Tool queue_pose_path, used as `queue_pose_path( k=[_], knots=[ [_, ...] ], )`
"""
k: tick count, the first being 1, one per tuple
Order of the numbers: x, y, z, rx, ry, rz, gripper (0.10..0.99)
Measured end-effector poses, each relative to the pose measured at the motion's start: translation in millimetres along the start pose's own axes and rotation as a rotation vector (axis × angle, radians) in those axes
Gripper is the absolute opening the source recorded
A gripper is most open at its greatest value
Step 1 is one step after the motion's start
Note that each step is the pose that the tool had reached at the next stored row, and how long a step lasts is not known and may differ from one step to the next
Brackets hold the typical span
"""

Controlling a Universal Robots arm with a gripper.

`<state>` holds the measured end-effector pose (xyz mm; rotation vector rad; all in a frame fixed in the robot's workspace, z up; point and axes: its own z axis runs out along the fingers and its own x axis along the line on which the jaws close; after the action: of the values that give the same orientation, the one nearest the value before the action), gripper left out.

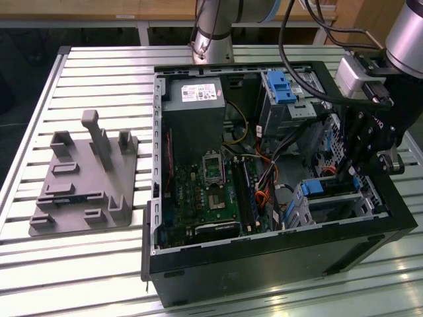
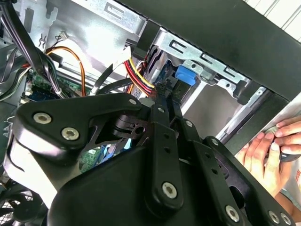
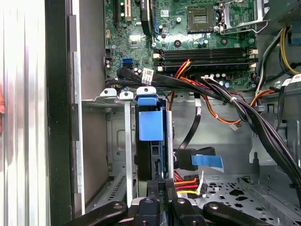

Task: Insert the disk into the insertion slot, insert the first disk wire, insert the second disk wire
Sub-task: 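Insert the first disk wire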

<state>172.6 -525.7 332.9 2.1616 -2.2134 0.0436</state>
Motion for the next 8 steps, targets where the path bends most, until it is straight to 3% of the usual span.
queue_pose_path(
  k=[8],
  knots=[
    [-0.1, 0.0, 2.3, 0.000, -0.0002, 0.000, 0.169]
  ],
)
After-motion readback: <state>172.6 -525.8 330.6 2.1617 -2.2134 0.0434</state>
